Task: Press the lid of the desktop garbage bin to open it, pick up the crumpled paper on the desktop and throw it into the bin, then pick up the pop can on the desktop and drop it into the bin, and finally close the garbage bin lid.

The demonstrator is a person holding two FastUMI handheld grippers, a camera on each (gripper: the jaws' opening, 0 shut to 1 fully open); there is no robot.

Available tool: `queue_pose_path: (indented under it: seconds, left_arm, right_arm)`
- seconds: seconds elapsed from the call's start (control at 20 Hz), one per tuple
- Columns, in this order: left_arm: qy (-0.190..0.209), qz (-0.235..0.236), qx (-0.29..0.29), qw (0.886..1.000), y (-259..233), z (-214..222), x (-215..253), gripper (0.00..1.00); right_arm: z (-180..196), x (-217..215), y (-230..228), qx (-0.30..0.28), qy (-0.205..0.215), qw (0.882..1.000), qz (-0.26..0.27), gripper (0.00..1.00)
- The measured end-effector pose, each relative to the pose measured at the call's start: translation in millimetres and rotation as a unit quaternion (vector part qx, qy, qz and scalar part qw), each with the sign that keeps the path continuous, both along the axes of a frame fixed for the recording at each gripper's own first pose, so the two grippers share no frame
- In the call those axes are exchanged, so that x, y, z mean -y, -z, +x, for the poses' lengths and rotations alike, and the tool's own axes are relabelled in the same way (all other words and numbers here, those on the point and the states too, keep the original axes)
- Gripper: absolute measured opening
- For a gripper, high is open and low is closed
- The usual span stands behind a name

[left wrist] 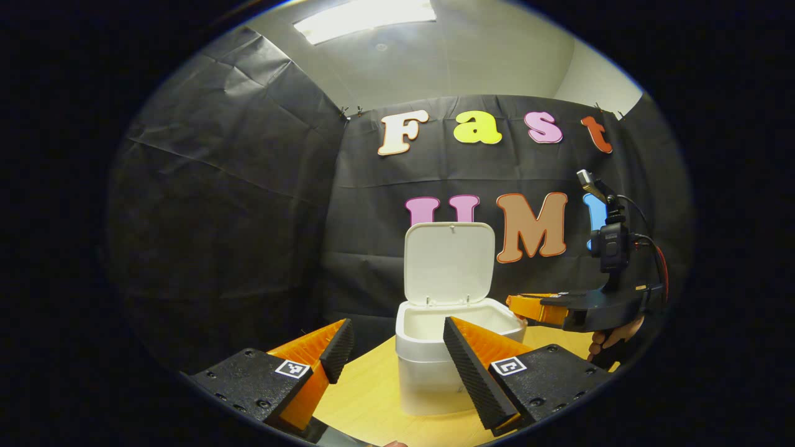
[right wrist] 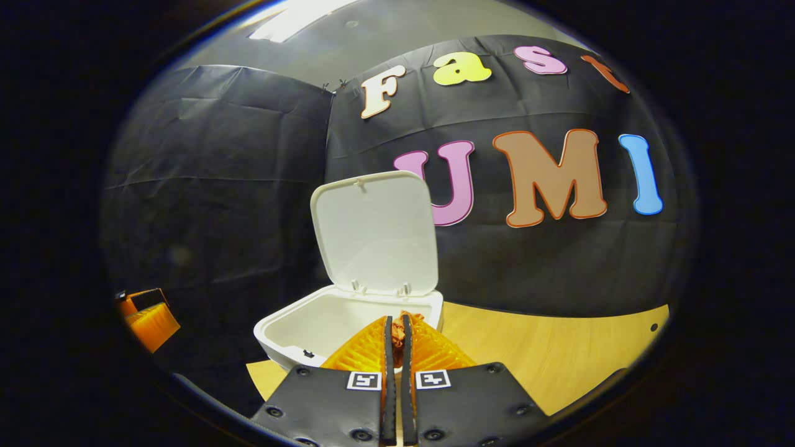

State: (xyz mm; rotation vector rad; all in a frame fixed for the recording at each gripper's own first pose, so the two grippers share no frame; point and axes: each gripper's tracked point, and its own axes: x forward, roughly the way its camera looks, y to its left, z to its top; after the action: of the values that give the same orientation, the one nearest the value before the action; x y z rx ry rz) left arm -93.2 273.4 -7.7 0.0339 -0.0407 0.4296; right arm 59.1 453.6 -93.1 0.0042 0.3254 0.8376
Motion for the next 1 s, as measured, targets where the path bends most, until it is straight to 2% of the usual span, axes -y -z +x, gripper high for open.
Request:
queue_pose_path:
  seconds: [0.05,0.1,0.2,0.25,0.3,0.4,0.55,0.8,1.0]
  left_arm:
    - [-0.005,-0.001,0.000,1.000,0.6,-1.6,-3.2,0.90]
    - [-0.009,-0.002,0.001,1.000,0.8,-4.0,-6.8,0.93]
    - [-0.012,-0.003,0.002,1.000,1.1,-3.8,-8.1,0.93]
    - [-0.013,-0.002,0.002,1.000,0.7,-2.5,-8.2,0.90]
    - [-0.010,-0.001,0.002,1.000,0.4,-0.7,-6.4,0.93]
    - [-0.001,-0.001,0.003,1.000,0.7,3.9,1.6,0.90]
    - [0.024,0.002,0.009,1.000,-4.6,16.0,21.5,0.93]
    - [0.082,0.002,0.014,0.997,-6.8,45.7,69.7,0.93]
    - [0.134,0.001,0.017,0.991,-9.0,71.0,116.9,0.94]
  right_arm:
    - [-4.6,-8.6,5.8,-0.007,-0.012,1.000,-0.007,0.06]
    - [-8.4,-15.5,13.3,-0.020,-0.028,0.999,-0.015,0.08]
    - [-16.6,-18.7,17.8,-0.026,-0.034,0.999,-0.019,0.53]
    - [-21.4,-15.8,11.9,-0.014,-0.035,0.999,-0.014,0.76]
    - [-21.3,-13.3,4.1,0.002,-0.035,0.999,-0.010,0.98]
    - [-16.0,-4.6,-12.9,0.038,-0.025,0.999,-0.006,0.97]
    - [-10.6,24.9,-24.2,0.060,0.005,0.998,-0.002,0.97]
    - [3.3,110.7,-35.9,0.074,0.083,0.994,-0.006,0.97]
    - [13.8,194.2,-42.8,0.084,0.155,0.984,-0.015,0.97]
